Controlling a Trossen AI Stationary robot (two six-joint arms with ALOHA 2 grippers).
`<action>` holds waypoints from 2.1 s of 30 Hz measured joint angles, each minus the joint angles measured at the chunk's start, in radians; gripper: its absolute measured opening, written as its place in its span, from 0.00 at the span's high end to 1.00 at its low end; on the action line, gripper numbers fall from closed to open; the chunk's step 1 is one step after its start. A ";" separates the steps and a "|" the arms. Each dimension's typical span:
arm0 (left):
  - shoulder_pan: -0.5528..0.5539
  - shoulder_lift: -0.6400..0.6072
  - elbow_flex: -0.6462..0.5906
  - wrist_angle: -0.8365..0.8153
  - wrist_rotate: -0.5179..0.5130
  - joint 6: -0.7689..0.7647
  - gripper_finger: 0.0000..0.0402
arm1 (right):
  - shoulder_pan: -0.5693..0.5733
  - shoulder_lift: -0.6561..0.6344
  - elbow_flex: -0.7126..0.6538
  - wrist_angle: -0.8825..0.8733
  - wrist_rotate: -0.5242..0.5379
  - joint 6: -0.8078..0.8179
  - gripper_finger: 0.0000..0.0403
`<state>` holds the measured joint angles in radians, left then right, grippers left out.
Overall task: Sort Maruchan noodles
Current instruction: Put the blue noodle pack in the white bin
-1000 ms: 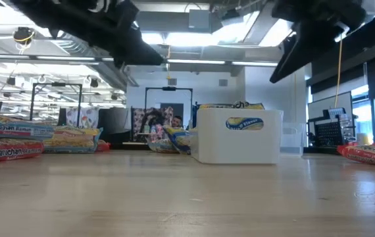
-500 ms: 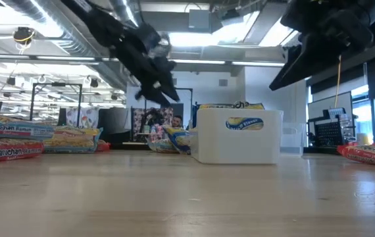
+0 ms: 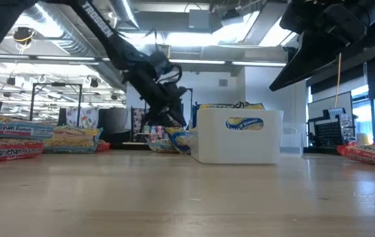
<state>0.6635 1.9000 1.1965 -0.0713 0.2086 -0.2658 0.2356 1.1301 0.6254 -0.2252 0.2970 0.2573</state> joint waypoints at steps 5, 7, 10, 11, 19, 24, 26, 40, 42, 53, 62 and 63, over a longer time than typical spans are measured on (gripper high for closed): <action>0.000 0.051 -0.001 0.011 0.036 -0.045 0.48 | 0.000 0.000 0.000 0.025 0.008 -0.007 0.52; 0.005 0.072 -0.001 0.032 0.096 -0.072 0.48 | 0.000 0.000 0.000 0.035 0.008 -0.007 0.52; 0.007 0.085 -0.001 0.062 0.180 -0.093 0.48 | 0.000 0.000 0.000 0.042 0.008 -0.007 0.52; 0.006 0.087 -0.001 0.067 0.201 -0.094 0.48 | 0.000 0.000 0.000 0.042 0.008 -0.008 0.52; -0.018 0.088 -0.001 0.071 0.235 -0.034 0.51 | 0.000 0.000 0.000 0.042 0.009 -0.027 0.52; -0.052 0.088 -0.001 0.059 0.235 0.041 0.61 | 0.000 0.000 0.000 0.043 0.010 -0.029 0.52; -0.060 0.088 -0.001 0.059 0.235 0.067 0.66 | 0.000 0.000 0.000 0.043 0.010 -0.029 0.52; -0.071 0.076 -0.002 0.077 0.167 0.197 0.99 | 0.000 0.000 0.001 0.043 0.010 -0.024 0.52; -0.071 0.059 -0.003 0.076 0.147 0.208 0.99 | 0.000 0.000 0.001 0.043 0.010 -0.024 0.52; -0.112 -0.163 -0.002 -0.047 -0.056 0.359 1.00 | 0.000 0.000 0.001 0.043 0.035 -0.029 0.52; -0.228 -0.379 -0.002 -0.255 -0.207 0.395 1.00 | 0.000 0.001 0.001 0.045 0.035 -0.030 0.52; -0.252 -0.399 -0.002 -0.276 -0.216 0.395 1.00 | 0.000 0.001 0.001 0.045 0.035 -0.029 0.52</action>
<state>0.4114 1.5007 1.1942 -0.3475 -0.0076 0.1291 0.2356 1.1309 0.6262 -0.1799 0.3325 0.2283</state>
